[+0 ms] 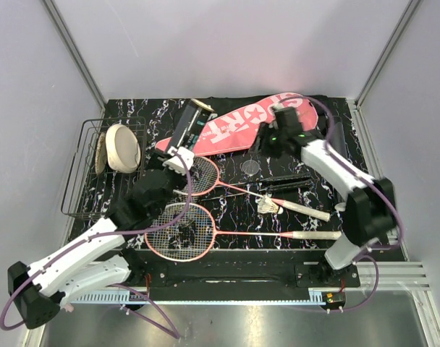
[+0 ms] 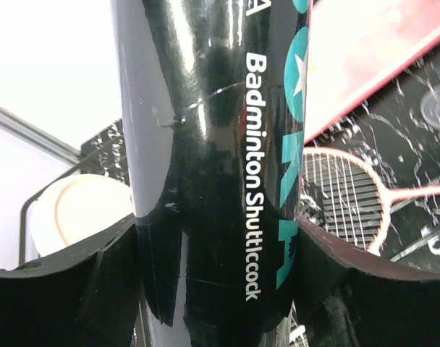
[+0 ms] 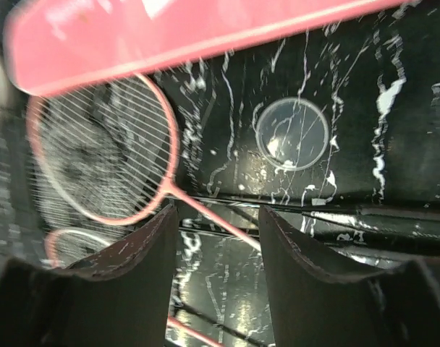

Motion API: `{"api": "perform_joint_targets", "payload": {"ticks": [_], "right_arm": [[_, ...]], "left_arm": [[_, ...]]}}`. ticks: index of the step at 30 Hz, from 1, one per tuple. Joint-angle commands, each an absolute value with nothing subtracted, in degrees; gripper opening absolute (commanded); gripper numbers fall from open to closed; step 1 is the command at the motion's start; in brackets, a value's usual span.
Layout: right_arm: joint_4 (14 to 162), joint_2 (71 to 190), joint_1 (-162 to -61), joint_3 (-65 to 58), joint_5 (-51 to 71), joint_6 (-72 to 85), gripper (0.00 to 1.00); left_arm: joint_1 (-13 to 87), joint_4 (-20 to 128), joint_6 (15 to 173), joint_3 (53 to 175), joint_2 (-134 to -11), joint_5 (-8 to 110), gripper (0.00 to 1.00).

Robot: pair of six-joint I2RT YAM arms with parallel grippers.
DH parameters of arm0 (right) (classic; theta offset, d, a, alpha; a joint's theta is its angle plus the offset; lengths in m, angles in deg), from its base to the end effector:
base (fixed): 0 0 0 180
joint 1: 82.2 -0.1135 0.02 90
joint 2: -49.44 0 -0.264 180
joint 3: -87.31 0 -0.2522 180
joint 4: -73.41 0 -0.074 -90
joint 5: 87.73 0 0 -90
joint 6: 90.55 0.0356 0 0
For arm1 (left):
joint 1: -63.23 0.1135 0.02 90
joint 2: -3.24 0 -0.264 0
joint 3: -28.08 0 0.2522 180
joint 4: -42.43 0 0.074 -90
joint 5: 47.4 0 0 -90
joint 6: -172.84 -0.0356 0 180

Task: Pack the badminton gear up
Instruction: Close the lid on the shuttle tube.

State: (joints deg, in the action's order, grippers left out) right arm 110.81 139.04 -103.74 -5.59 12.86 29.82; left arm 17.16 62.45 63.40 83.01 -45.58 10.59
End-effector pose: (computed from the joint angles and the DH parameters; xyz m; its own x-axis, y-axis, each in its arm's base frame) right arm 0.3266 0.1360 0.2966 -0.7635 0.2329 -0.6023 -0.1229 0.8633 0.4896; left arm 0.1510 -0.1296 0.3140 -0.0728 0.4824 -0.8729 0.2948 0.8466 0.4432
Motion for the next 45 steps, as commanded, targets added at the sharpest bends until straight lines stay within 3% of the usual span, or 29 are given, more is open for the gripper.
{"api": "perform_joint_targets", "payload": {"ticks": [1, 7, 17, 23, 28, 29, 31, 35, 39, 40, 45], "right_arm": [[119.8, 151.4, -110.4, 4.6, 5.4, 18.4, 0.54], [122.9, 162.5, -112.1, 12.4, 3.8, 13.0, 0.50], [123.9, 170.2, -113.6, 17.0, 2.6, 9.8, 0.45], [123.1, 173.4, -114.3, 17.9, 0.0, 8.6, 0.37], [122.1, 175.1, -114.5, 17.6, -2.4, 7.6, 0.25], [122.5, 174.7, -114.5, 17.1, -3.2, 7.7, 0.14], [122.3, 170.7, -114.5, 15.6, -4.8, 8.2, 0.01], [120.0, 154.6, -113.7, 5.5, 1.9, 11.5, 0.00], [117.6, 137.9, -107.6, -4.9, 24.5, 14.0, 0.00], [116.9, 132.2, -104.7, -6.9, 35.3, 14.0, 0.00], [113.0, 118.2, -102.4, -14.9, 48.1, 19.0, 0.00]], "left_arm": [[17.3, 51.3, 62.9, 81.7, -40.2, 3.4, 0.00], [17.3, 50.7, 62.5, 80.9, -37.9, 5.8, 0.00], [17.3, 52.3, 62.9, 81.7, -37.8, 7.7, 0.00], [17.3, 52.2, 62.9, 81.5, -37.1, 8.2, 0.00], [17.3, 52.5, 61.7, 81.1, -37.3, 10.2, 0.00], [17.3, 53.1, 61.1, 80.9, -37.2, 11.4, 0.00], [17.3, 53.3, 58.1, 79.4, -36.3, 17.0, 0.00], [17.0, 54.3, 51.6, 75.9, -33.4, 29.2, 0.00], [16.8, 56.0, 48.8, 75.1, -31.8, 36.9, 0.00], [16.7, 57.4, 48.0, 75.0, -31.7, 38.5, 0.00], [16.6, 61.1, 47.4, 75.2, -32.0, 46.7, 0.00]]}}
